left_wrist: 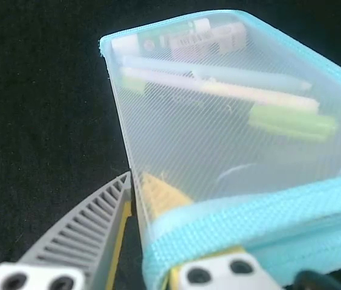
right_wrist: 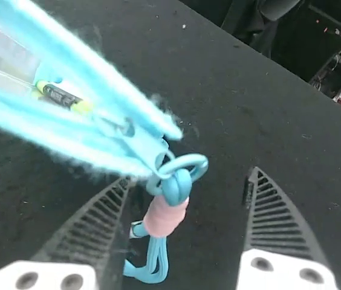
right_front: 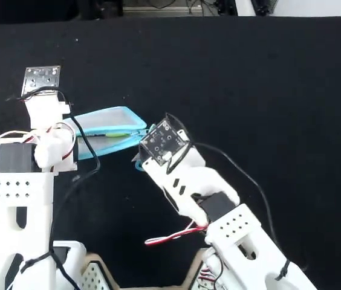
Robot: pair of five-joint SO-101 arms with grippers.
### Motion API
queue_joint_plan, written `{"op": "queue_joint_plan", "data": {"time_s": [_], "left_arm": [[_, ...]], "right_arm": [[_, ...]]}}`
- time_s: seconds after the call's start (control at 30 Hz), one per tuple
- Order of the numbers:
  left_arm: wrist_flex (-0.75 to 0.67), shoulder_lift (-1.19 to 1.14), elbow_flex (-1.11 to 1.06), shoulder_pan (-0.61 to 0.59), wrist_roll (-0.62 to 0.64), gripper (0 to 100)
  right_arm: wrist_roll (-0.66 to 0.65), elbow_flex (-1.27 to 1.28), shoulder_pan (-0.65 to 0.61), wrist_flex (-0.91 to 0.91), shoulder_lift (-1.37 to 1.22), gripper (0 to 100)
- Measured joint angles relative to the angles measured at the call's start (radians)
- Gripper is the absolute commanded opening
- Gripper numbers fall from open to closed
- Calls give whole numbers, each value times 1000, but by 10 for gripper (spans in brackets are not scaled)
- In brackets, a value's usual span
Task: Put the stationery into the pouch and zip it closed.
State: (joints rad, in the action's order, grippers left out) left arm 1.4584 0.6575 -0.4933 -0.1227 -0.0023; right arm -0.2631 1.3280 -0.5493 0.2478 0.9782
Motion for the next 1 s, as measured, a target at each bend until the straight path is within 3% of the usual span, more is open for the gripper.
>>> {"op": "queue_joint_plan", "data": {"time_s": [0.07,0.2,0.37,0.53,0.83,1.0], "left_arm": [[0,0,0,0,0,30],[0,0,0,0,0,30],[0,0,-2,0,0,30],[0,0,-2,0,0,30],[0,0,-2,0,0,30],[0,0,-2,0,0,30]], "right_arm": [[0,21,0,-49,0,214],[-25,29,8,-80,0,4],[-144,29,8,-86,0,11],[-160,29,9,-64,40,10],[-166,-57,6,368,341,10],[-157,-64,6,439,471,11]]}}
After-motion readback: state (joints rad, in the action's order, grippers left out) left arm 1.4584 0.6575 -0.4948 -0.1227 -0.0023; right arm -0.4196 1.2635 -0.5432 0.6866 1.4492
